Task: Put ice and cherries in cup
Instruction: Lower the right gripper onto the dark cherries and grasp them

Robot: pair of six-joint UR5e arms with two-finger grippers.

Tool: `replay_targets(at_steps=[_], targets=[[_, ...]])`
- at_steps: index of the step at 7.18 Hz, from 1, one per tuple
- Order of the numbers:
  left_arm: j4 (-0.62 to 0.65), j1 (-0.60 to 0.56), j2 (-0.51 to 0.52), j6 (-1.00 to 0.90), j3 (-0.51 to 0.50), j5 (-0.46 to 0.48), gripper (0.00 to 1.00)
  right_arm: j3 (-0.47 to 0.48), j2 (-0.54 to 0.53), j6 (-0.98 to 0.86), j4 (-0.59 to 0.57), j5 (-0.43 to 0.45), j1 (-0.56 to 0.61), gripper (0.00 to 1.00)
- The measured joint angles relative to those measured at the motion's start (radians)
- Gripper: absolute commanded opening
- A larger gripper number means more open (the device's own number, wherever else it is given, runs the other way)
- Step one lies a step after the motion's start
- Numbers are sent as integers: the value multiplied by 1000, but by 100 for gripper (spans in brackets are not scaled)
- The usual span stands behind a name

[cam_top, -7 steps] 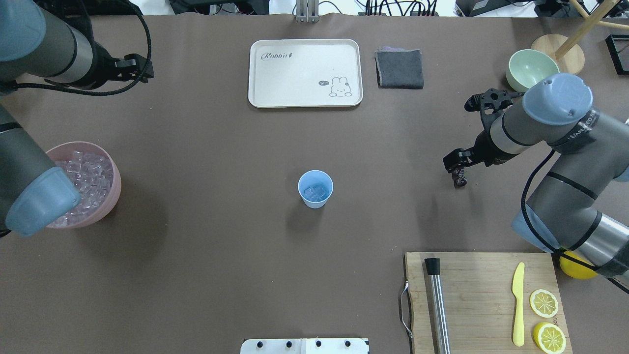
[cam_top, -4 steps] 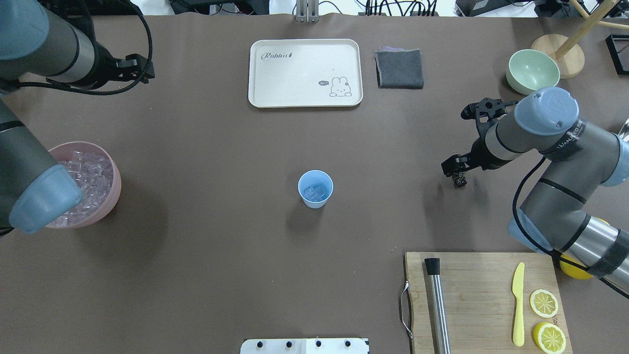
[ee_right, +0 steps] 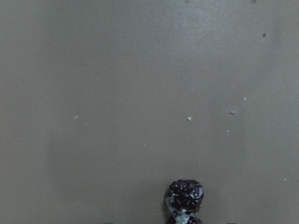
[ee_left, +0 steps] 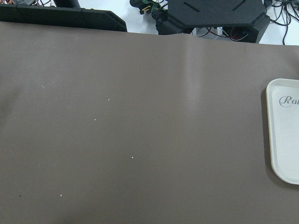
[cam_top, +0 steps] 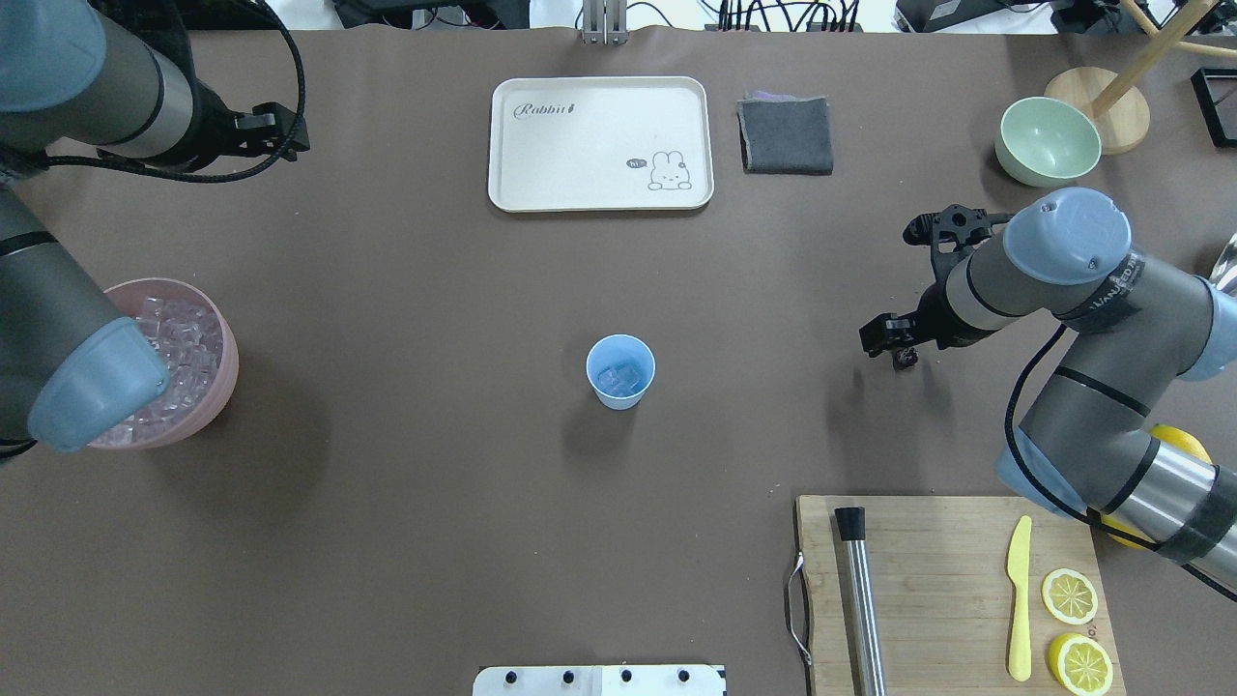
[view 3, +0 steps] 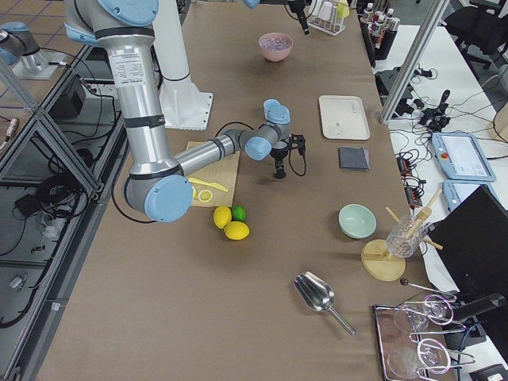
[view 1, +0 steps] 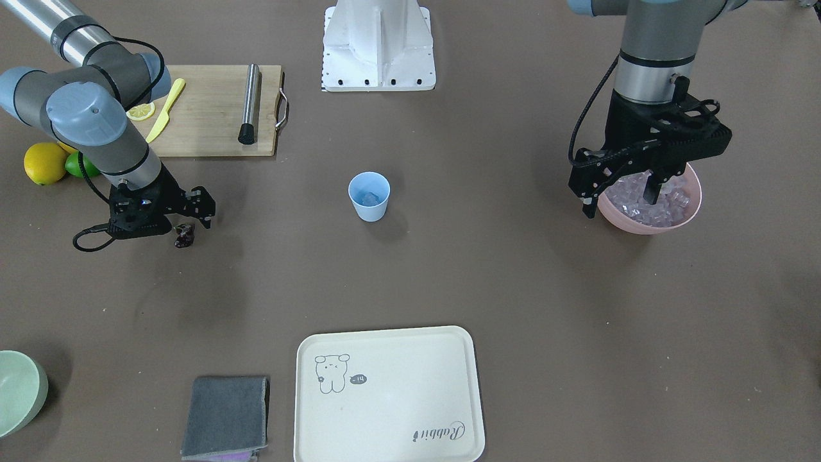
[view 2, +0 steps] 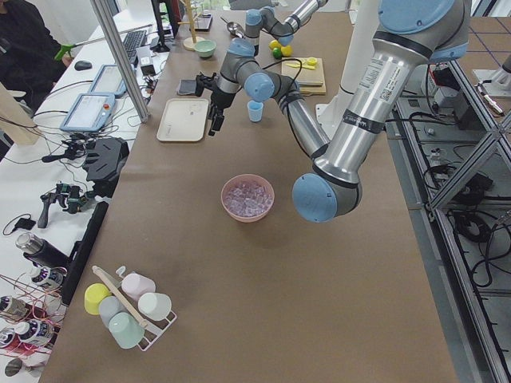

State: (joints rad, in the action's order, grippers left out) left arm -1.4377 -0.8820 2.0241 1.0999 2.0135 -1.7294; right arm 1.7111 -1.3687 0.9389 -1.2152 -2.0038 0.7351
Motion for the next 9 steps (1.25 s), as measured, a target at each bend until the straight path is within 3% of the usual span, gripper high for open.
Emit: replay_targets(at_steps=[2, 3, 5, 6, 9], targets=[[0, 0, 3, 0, 2, -15, 98, 6, -10, 20, 0, 2, -4, 52], [0, 0, 5, 0, 2, -16, 98, 7, -15, 22, 0, 3, -4, 40], [0, 0, 9, -1, 0, -17, 98, 17, -18, 23, 0, 4, -4, 7], [0, 0, 9, 0, 0, -18, 98, 19, -18, 23, 0, 9, -3, 0], [-1, 1, 10, 0, -2, -19, 98, 26, -14, 23, -1, 33, -4, 0]])
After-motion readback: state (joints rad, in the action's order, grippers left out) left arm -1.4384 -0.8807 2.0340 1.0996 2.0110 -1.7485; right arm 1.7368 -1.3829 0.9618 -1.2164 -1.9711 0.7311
